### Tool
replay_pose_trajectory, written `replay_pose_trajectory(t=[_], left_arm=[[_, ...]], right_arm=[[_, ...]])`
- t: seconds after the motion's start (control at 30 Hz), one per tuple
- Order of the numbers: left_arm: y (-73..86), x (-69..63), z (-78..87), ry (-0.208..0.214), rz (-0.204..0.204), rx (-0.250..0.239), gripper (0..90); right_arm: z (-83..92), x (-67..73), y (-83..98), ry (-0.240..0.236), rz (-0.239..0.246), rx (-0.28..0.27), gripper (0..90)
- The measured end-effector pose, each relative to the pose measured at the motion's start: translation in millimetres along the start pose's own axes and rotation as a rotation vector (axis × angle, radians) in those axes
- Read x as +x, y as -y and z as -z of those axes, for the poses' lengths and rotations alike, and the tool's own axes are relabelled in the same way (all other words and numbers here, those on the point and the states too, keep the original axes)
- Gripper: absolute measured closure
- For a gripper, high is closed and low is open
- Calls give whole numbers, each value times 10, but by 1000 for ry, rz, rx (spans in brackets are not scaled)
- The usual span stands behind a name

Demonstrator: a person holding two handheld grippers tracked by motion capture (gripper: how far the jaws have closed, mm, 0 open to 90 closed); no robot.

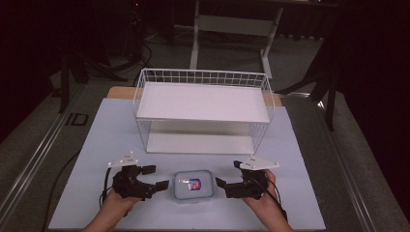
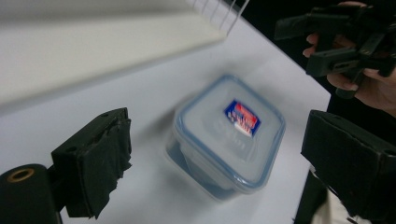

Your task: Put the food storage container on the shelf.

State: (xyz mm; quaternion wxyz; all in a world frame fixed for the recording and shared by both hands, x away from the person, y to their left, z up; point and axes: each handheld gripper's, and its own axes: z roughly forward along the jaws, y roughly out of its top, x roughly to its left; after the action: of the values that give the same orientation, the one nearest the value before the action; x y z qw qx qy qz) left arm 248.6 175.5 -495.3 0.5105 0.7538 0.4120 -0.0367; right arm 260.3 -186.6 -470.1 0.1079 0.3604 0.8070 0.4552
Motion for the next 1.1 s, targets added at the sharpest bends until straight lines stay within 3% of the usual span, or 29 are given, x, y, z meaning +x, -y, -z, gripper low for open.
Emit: replay_pose_trajectory(t=[0.13,0.27,0.3,0.33,0.37,0.47,0.63,0.77,0.8,0.97,1.1], left_arm=[[90,38,-151,-4,54,86,121],[153,128,-184,17,167,57,227],[153,128,-184,17,167,57,246],[157,161,-200,19,206,56,246],[155,161,-206,14,206,59,288],[150,159,-234,4,229,71,313],[167,154,-297,0,259,97,360],[184,195,-311,48,310,111,409],[180,209,-309,66,320,115,455],[191,226,-323,115,361,134,513],[224,231,-361,160,394,140,559]], right_arm=[[-101,-61,28,-67,-129,55,150],[-217,-123,52,-141,-233,112,210],[-217,-123,52,-141,-233,112,210],[-238,-138,56,-156,-263,120,215],[-296,-173,59,-199,-315,154,252],[-338,-183,58,-203,-346,184,350],[-398,-200,63,-231,-400,223,409],[-441,-239,107,-255,-455,249,440],[-447,-257,123,-265,-476,256,467],[-472,-341,188,-331,-589,284,512],[-491,-364,226,-348,-628,308,533]])
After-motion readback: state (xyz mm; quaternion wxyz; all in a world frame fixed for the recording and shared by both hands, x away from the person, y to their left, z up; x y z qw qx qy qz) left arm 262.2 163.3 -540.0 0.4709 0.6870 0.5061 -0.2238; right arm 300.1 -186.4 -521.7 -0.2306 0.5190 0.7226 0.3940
